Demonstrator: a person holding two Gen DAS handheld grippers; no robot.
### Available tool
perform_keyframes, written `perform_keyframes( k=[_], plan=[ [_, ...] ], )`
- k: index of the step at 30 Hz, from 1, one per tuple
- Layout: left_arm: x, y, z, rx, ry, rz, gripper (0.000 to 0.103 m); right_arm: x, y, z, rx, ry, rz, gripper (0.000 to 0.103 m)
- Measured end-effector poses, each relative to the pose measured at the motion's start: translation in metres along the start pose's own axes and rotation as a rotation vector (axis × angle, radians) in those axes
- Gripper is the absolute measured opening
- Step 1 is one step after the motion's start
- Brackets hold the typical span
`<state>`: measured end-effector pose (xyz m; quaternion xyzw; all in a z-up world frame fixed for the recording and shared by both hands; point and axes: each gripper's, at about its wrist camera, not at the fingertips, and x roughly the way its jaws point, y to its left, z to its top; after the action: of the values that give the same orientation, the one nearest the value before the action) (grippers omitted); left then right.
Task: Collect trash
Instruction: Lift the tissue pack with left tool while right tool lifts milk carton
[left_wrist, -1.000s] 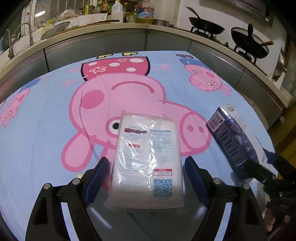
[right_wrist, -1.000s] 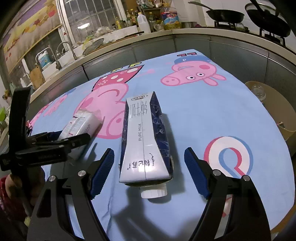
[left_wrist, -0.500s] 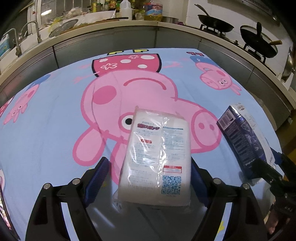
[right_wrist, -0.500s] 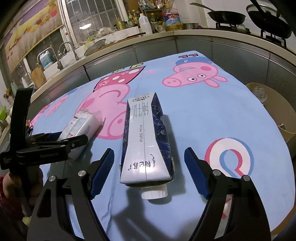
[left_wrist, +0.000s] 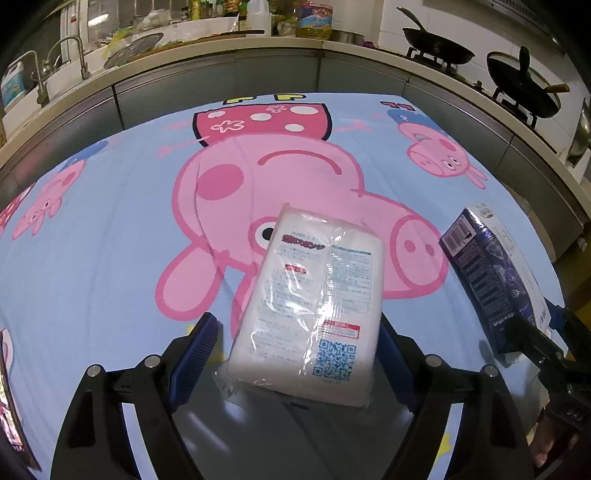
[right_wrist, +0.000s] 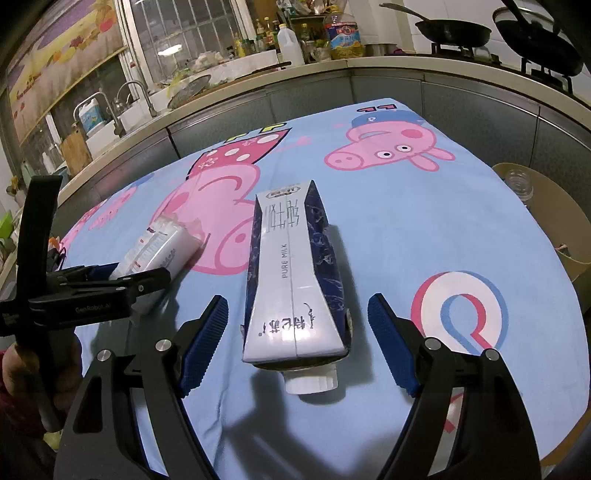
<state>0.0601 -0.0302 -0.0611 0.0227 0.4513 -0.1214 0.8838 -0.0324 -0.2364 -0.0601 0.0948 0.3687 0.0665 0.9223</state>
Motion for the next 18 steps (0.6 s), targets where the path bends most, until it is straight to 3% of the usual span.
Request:
perform_keyframes(
  k=[18],
  plan=[
    [-0.0006,0.0064,0.0035,-0.02,0.011,-0.004,0.083,0.0006,-0.0003,0.0013,-0.002,0.004,-0.004,0.077]
  ],
)
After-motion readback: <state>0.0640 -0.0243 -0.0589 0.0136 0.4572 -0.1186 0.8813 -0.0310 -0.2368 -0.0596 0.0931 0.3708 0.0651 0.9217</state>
